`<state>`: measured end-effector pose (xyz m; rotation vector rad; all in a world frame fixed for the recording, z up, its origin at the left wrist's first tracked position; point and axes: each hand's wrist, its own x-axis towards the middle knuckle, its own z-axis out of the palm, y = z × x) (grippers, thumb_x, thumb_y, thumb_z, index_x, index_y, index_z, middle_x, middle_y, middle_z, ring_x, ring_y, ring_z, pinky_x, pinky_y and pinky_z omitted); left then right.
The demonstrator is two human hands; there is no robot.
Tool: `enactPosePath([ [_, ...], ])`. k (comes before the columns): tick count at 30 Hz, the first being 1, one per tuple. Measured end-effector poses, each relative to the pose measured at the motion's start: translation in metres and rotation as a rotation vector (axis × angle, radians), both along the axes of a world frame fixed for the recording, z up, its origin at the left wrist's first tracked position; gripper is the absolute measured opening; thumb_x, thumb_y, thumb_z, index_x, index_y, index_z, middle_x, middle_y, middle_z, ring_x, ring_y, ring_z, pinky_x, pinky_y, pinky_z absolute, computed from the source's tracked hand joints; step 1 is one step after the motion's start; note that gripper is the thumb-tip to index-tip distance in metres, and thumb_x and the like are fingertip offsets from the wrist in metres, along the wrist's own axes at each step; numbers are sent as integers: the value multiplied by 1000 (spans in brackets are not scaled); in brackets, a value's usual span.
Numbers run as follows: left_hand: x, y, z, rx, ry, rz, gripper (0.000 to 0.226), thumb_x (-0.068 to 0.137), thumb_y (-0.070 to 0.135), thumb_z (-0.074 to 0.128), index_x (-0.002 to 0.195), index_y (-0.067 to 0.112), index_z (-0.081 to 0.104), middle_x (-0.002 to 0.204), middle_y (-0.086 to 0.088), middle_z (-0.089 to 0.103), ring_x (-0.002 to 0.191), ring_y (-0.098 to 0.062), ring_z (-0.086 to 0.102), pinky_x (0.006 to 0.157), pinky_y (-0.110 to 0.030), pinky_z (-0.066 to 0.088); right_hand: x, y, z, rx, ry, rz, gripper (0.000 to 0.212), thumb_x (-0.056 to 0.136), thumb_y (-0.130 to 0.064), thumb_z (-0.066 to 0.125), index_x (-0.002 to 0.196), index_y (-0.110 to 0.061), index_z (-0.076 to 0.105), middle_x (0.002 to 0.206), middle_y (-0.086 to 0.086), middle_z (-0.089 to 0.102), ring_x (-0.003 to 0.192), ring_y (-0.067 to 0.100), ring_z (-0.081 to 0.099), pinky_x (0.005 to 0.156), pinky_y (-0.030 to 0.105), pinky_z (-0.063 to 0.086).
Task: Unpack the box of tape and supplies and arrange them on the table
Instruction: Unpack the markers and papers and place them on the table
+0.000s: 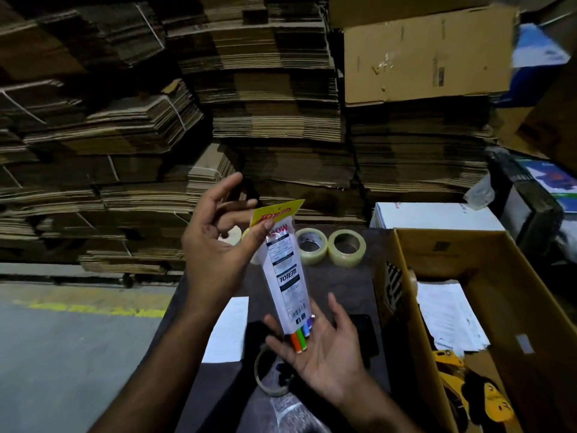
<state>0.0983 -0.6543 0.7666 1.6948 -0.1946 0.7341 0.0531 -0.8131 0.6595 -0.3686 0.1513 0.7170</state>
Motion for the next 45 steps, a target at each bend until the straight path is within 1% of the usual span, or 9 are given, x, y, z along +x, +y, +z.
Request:
enactPosePath([
  [5, 0, 1, 9, 11, -53, 27, 72, 73, 5, 80, 136, 15, 46, 95, 21, 73, 112, -23, 66, 97, -34, 52, 3, 6, -7, 46, 22, -27, 76, 52, -36, 93, 117, -5, 69, 117, 28, 65, 98, 42, 66, 79, 51, 57],
  [17, 7, 6, 15, -44, -88, 32, 69, 76, 2, 78, 136, 11, 46, 98, 9, 73, 111, -23, 66, 94, -39, 54, 9, 6, -30, -2, 73, -149, 64, 45, -8, 97, 103, 3, 71, 102, 32, 67, 83, 39, 71, 63, 40, 62],
  [21, 17, 24, 16, -101, -87, 114, 68, 78, 5, 78, 138, 8, 46, 115, -14, 65, 92, -12, 68, 87, -29, 56, 11, 1, -38, -100, 72, -229, 57, 35, -7, 100, 87, -3, 75, 96, 27, 69, 75, 32, 72, 57, 30, 61],
  [23, 21, 33, 16, -132, -104, 154, 65, 79, 5, 77, 136, 8, 47, 116, -2, 67, 83, -4, 64, 84, -28, 56, 9, -2, -42, -125, 95, -260, 58, 31, -7, 100, 84, -4, 77, 94, 27, 70, 73, 31, 73, 56, 29, 60],
  [29, 26, 67, 0, -163, -85, 261, 55, 81, 6, 73, 131, 11, 49, 86, 19, 67, 78, -3, 59, 86, -40, 53, 4, -16, -44, -212, 175, -360, 28, 74, -2, 64, 102, -1, 63, 92, 23, 72, 71, 27, 73, 55, 25, 59],
  [36, 9, 54, -99, 263, 183, 36, 23, 88, 2, 58, 97, 23, 61, 92, 1, 62, 83, -11, 61, 73, -34, 51, 7, -23, -34, -253, 150, -443, 32, 80, -3, 58, 112, 0, 61, 93, 21, 73, 74, 26, 73, 58, 25, 60],
  [39, -5, 30, -142, 424, 358, 2, 43, 76, -9, 53, 75, 31, 68, 85, 8, 63, 84, -2, 62, 74, -24, 48, 9, -14, -27, -272, 115, -428, 36, 79, -5, 61, 114, 2, 60, 99, 23, 72, 78, 27, 73, 62, 26, 61],
  [42, -21, 6, -150, 399, 440, -69, 41, 75, -11, 55, 91, 23, 72, 97, 12, 63, 92, 6, 61, 77, -7, 44, 8, -7, -22, -308, 73, -404, 33, 84, -4, 60, 116, 5, 60, 109, 28, 69, 84, 29, 72, 66, 26, 60],
  [45, -33, -7, -151, 115, 570, -320, 39, 73, 4, 57, 109, 15, 69, 114, -9, 59, 105, -8, 62, 86, -21, 52, 5, 1, -25, -363, 67, -375, 26, 89, -2, 56, 114, 6, 61, 107, 28, 69, 83, 28, 72, 68, 27, 61],
])
